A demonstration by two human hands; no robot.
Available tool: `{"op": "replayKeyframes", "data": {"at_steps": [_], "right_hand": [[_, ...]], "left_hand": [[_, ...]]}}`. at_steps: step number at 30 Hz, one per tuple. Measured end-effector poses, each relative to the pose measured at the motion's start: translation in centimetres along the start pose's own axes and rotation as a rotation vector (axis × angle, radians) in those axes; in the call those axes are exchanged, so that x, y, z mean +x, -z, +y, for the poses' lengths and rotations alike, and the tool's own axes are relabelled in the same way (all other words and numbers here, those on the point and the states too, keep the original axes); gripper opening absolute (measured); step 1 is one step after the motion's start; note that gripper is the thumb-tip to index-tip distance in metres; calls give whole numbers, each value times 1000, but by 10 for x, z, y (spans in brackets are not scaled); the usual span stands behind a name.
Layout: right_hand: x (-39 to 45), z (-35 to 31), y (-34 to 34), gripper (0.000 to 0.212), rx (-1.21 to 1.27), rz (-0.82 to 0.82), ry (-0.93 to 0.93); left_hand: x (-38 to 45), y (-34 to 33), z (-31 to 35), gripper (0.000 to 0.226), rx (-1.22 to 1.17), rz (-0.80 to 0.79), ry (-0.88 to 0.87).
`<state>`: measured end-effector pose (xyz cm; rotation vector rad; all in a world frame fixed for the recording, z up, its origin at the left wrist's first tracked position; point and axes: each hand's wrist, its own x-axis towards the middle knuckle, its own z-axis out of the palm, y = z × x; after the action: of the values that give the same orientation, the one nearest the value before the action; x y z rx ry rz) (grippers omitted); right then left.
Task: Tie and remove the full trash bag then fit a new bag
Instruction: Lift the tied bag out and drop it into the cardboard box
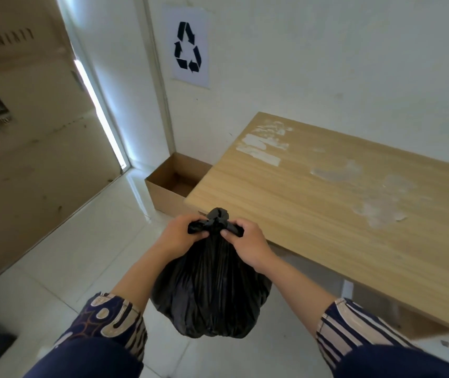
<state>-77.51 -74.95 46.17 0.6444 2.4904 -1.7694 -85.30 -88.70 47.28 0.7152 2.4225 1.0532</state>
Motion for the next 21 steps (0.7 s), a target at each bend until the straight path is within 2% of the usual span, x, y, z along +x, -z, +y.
{"op": "replayKeyframes", "data": {"at_steps": [7, 10, 16, 21], "right_hand": [[89, -61, -102, 15, 50, 82, -33], [102, -65, -115, 14, 50, 89, -26], [169, -101, -177, 10, 52, 142, -6], [232, -122, -198, 16, 68, 174, 32]], "left_hand": [[61, 113, -84, 20, 66, -68, -28], [69, 124, -94, 21, 78, -58, -23], [116, 194, -144, 21, 83, -65, -59], [172, 228, -172, 25, 46, -8, -88]]}}
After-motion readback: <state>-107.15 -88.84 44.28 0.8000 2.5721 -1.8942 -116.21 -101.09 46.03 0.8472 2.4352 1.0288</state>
